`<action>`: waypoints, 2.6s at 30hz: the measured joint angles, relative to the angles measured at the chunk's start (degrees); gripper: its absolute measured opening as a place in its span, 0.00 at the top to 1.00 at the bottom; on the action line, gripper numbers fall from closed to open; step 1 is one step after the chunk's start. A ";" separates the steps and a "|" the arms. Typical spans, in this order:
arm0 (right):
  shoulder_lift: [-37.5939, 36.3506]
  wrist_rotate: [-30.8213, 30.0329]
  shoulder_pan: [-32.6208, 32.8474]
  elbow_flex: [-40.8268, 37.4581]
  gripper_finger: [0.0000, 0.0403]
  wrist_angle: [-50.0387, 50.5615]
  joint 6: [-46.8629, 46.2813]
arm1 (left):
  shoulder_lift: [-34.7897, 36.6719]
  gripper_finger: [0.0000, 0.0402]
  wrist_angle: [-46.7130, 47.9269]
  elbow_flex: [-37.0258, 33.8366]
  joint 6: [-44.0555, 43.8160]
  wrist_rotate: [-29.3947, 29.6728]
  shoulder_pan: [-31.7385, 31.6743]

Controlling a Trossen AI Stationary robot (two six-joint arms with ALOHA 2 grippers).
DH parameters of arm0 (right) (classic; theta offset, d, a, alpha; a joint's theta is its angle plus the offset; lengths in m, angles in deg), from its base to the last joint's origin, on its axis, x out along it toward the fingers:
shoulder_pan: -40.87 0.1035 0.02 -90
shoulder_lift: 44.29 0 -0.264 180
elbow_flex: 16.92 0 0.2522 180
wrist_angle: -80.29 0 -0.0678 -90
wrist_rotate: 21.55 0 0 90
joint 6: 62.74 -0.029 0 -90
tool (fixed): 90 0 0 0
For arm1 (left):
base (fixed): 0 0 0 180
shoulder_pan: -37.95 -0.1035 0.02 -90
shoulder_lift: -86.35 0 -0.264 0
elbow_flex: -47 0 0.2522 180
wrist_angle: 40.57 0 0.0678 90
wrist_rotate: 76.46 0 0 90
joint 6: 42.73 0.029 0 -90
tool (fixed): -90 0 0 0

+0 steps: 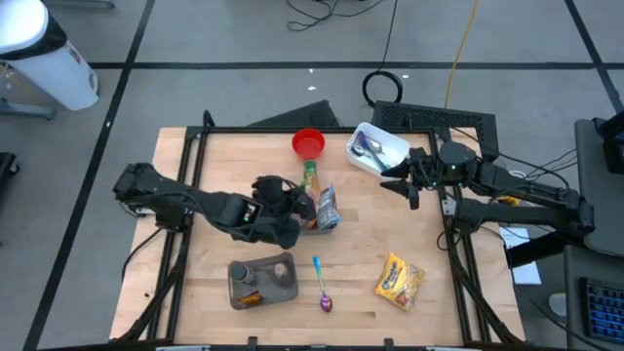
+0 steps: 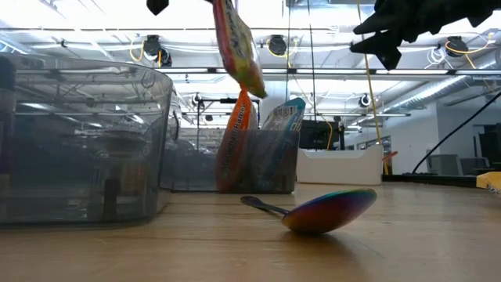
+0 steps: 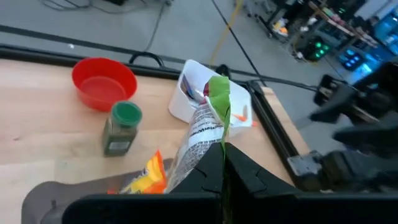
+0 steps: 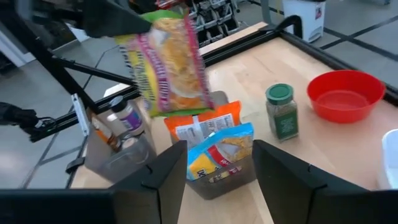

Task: Pick & Place Food Item
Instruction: Put the green noodle pack into the top black bin

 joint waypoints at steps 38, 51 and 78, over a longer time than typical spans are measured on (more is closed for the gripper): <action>0.42 -0.77 2.97 0.00 0.68 0.04 -0.06 | -7.03 1.00 18.57 0.07 -21.20 -5.69 -1.60; 1.27 -0.77 2.97 0.00 0.68 0.04 0.11 | -10.86 1.00 18.24 0.07 -24.61 -7.47 -3.90; 1.27 -3.43 2.95 0.00 0.68 0.02 0.14 | -10.88 1.00 4.63 -2.82 -10.49 -8.63 -7.29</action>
